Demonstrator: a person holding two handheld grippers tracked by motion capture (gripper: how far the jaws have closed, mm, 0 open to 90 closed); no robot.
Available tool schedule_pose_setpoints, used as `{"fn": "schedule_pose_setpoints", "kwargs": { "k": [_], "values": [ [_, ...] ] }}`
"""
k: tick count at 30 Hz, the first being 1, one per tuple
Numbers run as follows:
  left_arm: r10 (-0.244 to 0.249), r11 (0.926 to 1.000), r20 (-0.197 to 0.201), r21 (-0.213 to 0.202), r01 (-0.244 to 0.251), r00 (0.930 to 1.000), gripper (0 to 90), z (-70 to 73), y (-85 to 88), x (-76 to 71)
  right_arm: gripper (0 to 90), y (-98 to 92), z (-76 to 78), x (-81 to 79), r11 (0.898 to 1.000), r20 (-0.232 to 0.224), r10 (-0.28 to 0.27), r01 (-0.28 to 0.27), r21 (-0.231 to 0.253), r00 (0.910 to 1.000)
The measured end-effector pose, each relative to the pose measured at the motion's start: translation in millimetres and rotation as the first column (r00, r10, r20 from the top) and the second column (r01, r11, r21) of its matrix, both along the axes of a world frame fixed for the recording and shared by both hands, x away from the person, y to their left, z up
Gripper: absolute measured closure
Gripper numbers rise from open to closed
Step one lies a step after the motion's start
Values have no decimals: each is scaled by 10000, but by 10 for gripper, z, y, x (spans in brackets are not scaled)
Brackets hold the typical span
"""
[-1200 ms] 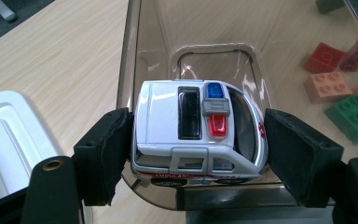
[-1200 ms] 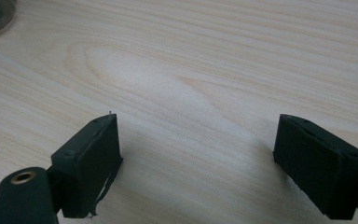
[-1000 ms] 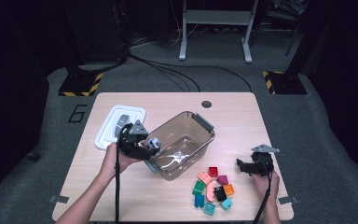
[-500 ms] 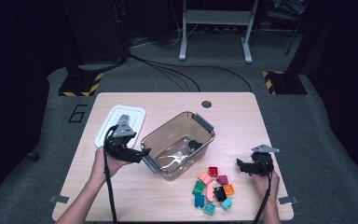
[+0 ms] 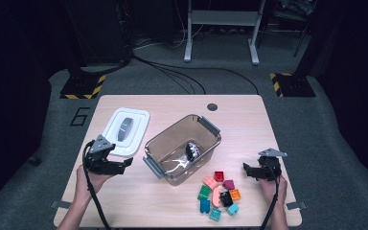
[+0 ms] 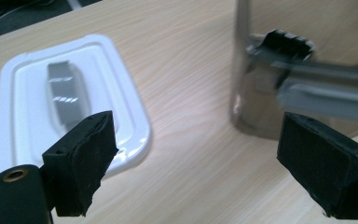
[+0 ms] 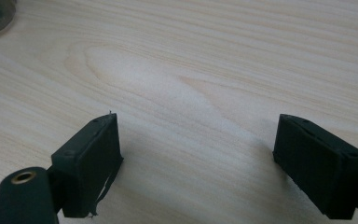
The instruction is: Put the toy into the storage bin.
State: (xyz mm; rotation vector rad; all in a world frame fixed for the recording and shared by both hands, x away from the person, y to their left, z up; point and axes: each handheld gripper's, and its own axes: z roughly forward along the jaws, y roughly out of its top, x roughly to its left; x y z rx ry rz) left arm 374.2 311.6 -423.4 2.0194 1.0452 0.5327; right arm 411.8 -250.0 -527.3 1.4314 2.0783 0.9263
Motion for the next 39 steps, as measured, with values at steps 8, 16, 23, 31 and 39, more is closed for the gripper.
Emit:
{"fn": "schedule_pose_setpoints", "kwargs": {
  "k": [8,16,23,31,39],
  "values": [
    [1285,9911,-788,-249,-1308,9886,97,-544,281,-35,138,1,0,-1,10000,-3,-14,14,-2,10000],
    [1976,9797,-728,-207,-1996,9776,96,-895,434,-37,138,-1,0,-5,10000,-1,11,-11,-30,10000],
    [1960,9806,-944,122,-1957,9761,90,-1060,451,5,98,31,-3,-24,9998,-30,-183,183,-29,9998],
    [1909,9812,-897,449,-1875,9775,73,-1072,429,20,0,52,-15,-35,9994,-284,-281,276,-184,9992],
    [1859,9822,-916,456,-1824,9783,74,-1071,418,25,0,54,-3,-101,9977,-442,-649,639,-237,9969]
  ]
}}
